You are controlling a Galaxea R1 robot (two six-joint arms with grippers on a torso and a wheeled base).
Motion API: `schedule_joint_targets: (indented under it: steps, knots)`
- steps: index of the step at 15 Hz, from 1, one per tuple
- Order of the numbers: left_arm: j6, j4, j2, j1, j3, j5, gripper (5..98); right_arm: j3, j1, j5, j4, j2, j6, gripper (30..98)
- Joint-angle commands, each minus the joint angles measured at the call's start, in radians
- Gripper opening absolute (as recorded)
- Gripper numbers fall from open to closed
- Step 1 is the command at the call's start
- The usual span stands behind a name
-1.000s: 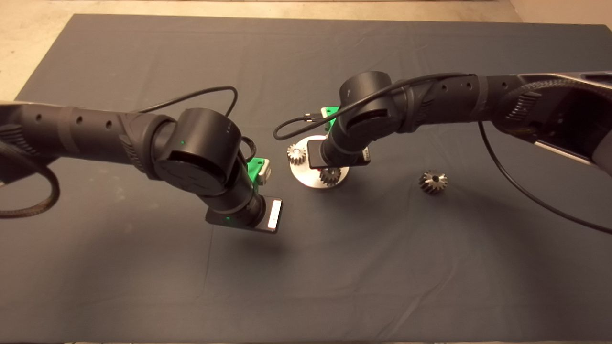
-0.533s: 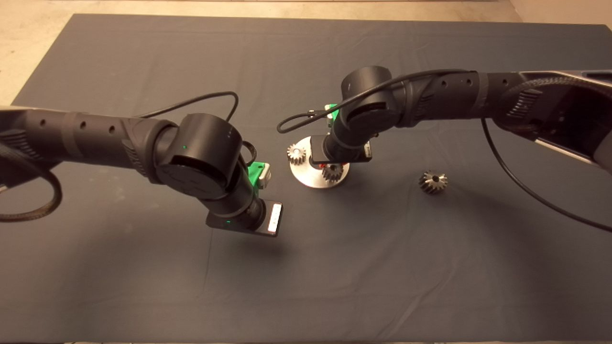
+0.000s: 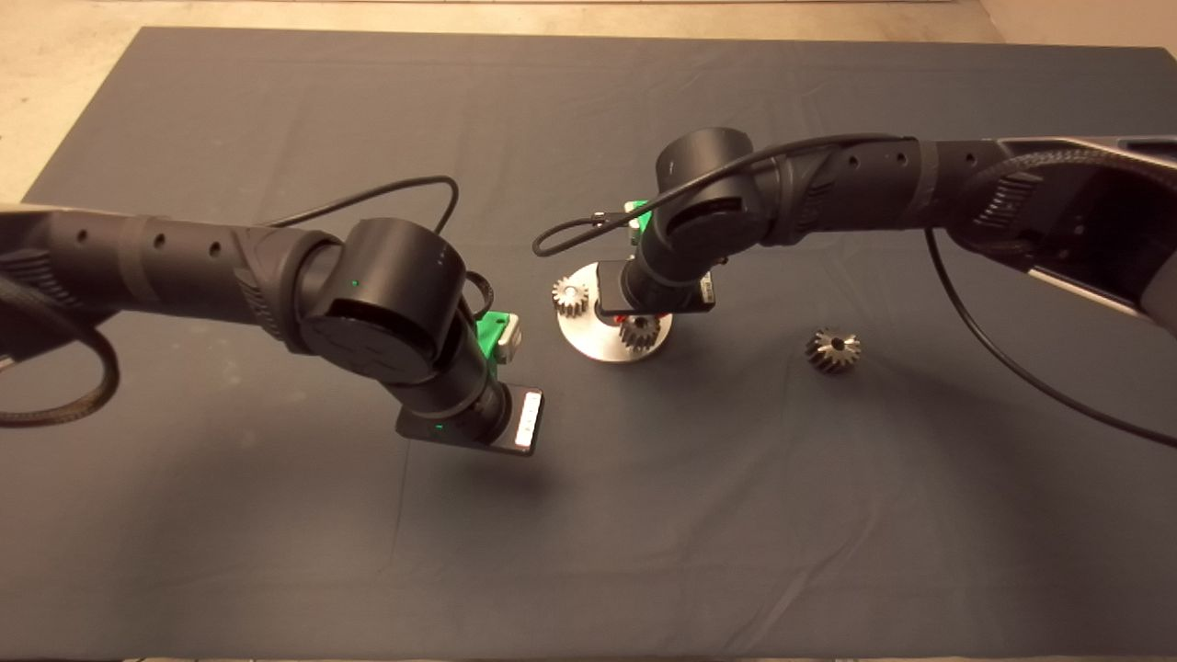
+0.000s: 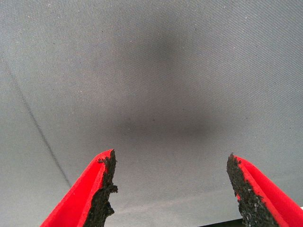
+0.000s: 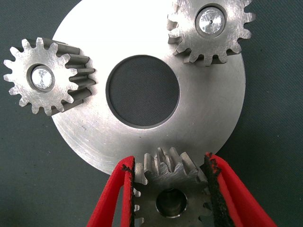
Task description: Remove an incorrectly installed larger gear and replace it with the correct smaller gear
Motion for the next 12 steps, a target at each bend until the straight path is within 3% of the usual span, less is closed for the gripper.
schedule_joint_targets:
  steps: [1, 7, 12]
  knots:
    - [0.005, 0.023, -0.001, -0.007, -0.005, 0.133, 59.2, 0.019, 0.02, -0.132, -0.009, 0.003, -0.005, 31.0]
    - [0.005, 0.023, 0.001, -0.007, -0.008, 0.133, 59.2, 0.051, 0.023, -0.132, -0.006, 0.001, -0.004, 31.4]
    - [0.005, 0.023, 0.002, -0.007, -0.005, 0.133, 59.2, 0.051, 0.023, -0.132, -0.006, 0.002, -0.004, 36.2]
